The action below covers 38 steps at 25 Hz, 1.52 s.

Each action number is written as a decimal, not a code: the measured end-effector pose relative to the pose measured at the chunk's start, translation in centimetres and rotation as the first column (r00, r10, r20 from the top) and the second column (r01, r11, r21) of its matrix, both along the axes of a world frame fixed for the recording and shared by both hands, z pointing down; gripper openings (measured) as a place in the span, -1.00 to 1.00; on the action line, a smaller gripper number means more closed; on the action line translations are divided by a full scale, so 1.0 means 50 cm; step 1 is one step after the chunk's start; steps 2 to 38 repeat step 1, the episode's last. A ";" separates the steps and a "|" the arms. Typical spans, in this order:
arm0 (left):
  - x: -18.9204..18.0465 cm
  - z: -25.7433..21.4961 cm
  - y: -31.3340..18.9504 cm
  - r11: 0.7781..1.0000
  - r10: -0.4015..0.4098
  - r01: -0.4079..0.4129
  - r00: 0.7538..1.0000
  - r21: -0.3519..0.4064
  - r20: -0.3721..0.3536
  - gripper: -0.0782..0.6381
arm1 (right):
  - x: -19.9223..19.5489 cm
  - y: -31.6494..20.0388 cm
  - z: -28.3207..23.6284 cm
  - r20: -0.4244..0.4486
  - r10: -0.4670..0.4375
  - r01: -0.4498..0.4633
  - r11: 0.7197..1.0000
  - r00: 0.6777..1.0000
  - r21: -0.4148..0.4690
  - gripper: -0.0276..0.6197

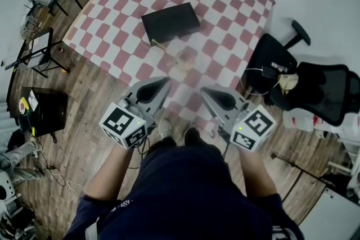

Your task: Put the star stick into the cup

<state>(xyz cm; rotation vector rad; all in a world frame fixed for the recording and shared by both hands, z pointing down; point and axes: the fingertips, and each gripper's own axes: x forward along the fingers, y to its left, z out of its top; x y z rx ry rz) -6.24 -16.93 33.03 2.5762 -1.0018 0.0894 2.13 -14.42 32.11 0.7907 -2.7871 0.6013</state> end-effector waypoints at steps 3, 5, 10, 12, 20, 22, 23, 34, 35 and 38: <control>0.000 0.001 -0.001 1.000 -0.002 0.002 1.000 -0.003 -0.001 -0.69 | 0.001 -0.002 0.000 0.000 0.000 0.000 1.000 1.000 0.000 -0.87; 0.000 0.001 -0.001 1.000 -0.002 0.002 1.000 -0.003 -0.001 -0.69 | 0.001 -0.002 0.000 0.000 0.000 0.000 1.000 1.000 0.000 -0.87; 0.000 0.001 -0.001 1.000 -0.002 0.002 1.000 -0.003 -0.001 -0.69 | 0.001 -0.002 0.000 0.000 0.000 0.000 1.000 1.000 0.000 -0.87; 0.000 0.001 -0.001 1.000 -0.002 0.002 1.000 -0.003 -0.001 -0.69 | 0.001 -0.002 0.000 0.000 0.000 0.000 1.000 1.000 0.000 -0.87; 0.000 0.001 -0.001 1.000 -0.002 0.002 1.000 -0.003 -0.001 -0.69 | 0.001 -0.002 0.000 0.000 0.000 0.000 1.000 1.000 0.000 -0.87; 0.000 0.001 -0.001 1.000 -0.002 0.002 1.000 -0.003 -0.001 -0.69 | 0.001 -0.002 0.000 0.000 0.000 0.000 1.000 1.000 0.000 -0.87; 0.000 0.001 -0.001 1.000 -0.002 0.002 1.000 -0.003 -0.001 -0.69 | 0.001 -0.002 0.000 0.000 0.000 0.000 1.000 1.000 0.000 -0.87; 0.000 0.001 -0.001 1.000 -0.002 0.002 1.000 -0.003 -0.001 -0.69 | 0.001 -0.002 0.000 0.000 0.000 0.000 1.000 1.000 0.000 -0.87; 0.000 0.001 -0.001 1.000 -0.002 0.002 1.000 -0.003 -0.001 -0.69 | 0.001 -0.002 0.000 0.000 0.000 0.000 1.000 1.000 0.000 -0.87; 0.000 0.001 -0.001 1.000 -0.002 0.002 1.000 -0.003 -0.001 -0.69 | 0.001 -0.002 0.000 0.000 0.000 0.000 1.000 1.000 0.000 -0.87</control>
